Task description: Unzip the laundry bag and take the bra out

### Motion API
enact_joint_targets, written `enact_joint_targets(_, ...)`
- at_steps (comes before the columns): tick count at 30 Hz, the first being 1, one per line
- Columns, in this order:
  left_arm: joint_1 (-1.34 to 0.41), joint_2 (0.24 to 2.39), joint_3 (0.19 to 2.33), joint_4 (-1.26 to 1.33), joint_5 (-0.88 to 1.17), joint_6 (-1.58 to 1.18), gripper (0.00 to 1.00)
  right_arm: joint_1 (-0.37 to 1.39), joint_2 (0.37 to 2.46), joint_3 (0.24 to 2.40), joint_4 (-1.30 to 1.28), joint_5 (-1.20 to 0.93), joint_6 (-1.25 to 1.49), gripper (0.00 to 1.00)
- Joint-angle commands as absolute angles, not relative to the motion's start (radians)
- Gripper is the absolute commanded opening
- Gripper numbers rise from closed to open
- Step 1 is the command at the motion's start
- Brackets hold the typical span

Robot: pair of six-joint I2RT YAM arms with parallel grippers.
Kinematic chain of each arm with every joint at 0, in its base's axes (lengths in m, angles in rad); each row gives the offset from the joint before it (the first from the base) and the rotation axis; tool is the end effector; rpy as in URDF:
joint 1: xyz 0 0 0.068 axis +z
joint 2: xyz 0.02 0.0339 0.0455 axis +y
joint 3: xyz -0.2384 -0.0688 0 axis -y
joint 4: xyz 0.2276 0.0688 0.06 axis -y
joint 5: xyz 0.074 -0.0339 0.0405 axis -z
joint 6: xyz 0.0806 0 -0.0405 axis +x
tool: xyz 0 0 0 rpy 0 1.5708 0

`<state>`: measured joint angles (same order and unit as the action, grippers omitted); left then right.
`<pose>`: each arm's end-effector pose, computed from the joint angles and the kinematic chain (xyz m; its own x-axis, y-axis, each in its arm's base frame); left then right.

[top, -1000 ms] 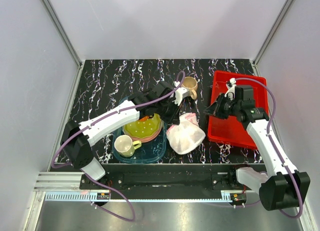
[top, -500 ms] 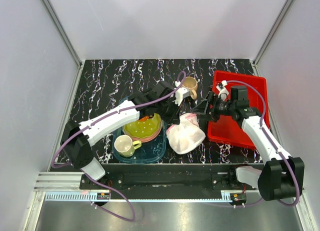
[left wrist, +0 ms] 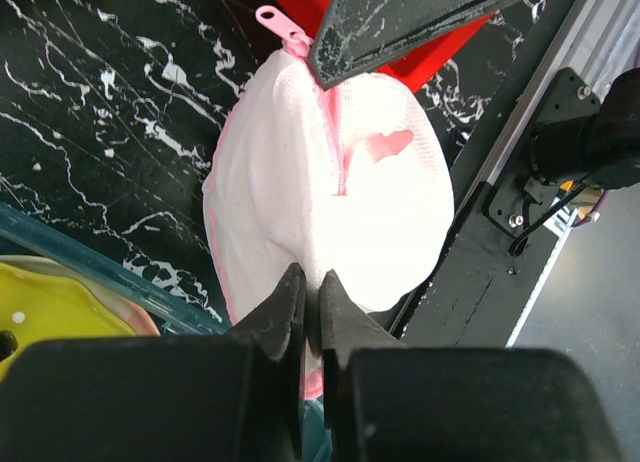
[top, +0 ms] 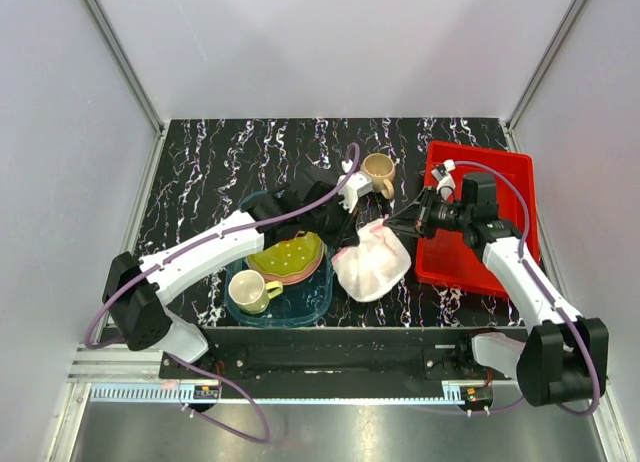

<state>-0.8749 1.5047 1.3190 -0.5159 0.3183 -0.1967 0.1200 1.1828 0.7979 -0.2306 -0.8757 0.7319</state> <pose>0.2076 -0.2879 0.2712 -0.5782 0.4027 -0.7096 0.7843 0.5140 -0.3474 0.2565 0.0933 0.2318 -0.8937 0.3233 -0.3111 -0.1371 0.4634 0.8755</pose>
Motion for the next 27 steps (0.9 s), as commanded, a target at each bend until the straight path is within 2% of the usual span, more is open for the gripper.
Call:
enact_joint_targets(1, -0.879, 1.42, 1.328, -0.385, 0.341, -0.176, 0.26, 0.124, 1.092, 0.792, -0.221, -0.804, 0.733, 0.0)
enact_joint_targets(2, -0.879, 1.42, 1.331, -0.388, 0.345, -0.178, 0.63, 0.121, 1.057, 0.788, -0.228, -0.789, 0.732, 0.0)
enact_joint_targets(4, -0.879, 1.424, 1.345, -0.393, 0.354, -0.187, 0.99, 0.123, 1.016, 0.779, -0.242, -0.738, 0.738, 0.0)
enact_joint_targets(13, -0.879, 1.555, 1.449, -0.387, 0.414, -0.248, 0.99, 0.153, 0.936, 0.758, -0.261, -0.68, 0.761, 0.0)
enact_joint_targets(18, -0.879, 1.635, 1.52, -0.373, 0.394, -0.259, 0.91, 0.16, 0.933, 0.759, -0.276, -0.669, 0.756, 0.0)
enact_joint_targets(21, -0.879, 1.686, 1.542, -0.37, 0.397, -0.252, 0.8, 0.16, 0.936, 0.761, -0.282, -0.666, 0.756, 0.0)
enact_joint_targets(25, -0.879, 1.733, 1.562, -0.38, 0.448, -0.259, 0.35, 0.161, 0.934, 0.764, -0.291, -0.654, 0.759, 0.0)
enact_joint_targets(26, -0.879, 1.739, 1.563, -0.387, 0.456, -0.262, 0.09, 0.16, 0.94, 0.778, -0.311, -0.631, 0.755, 0.13)
enact_joint_targets(27, -0.879, 1.743, 1.565, -0.388, 0.456, -0.265, 0.0, 0.16, 0.942, 0.788, -0.355, -0.597, 0.74, 0.32)
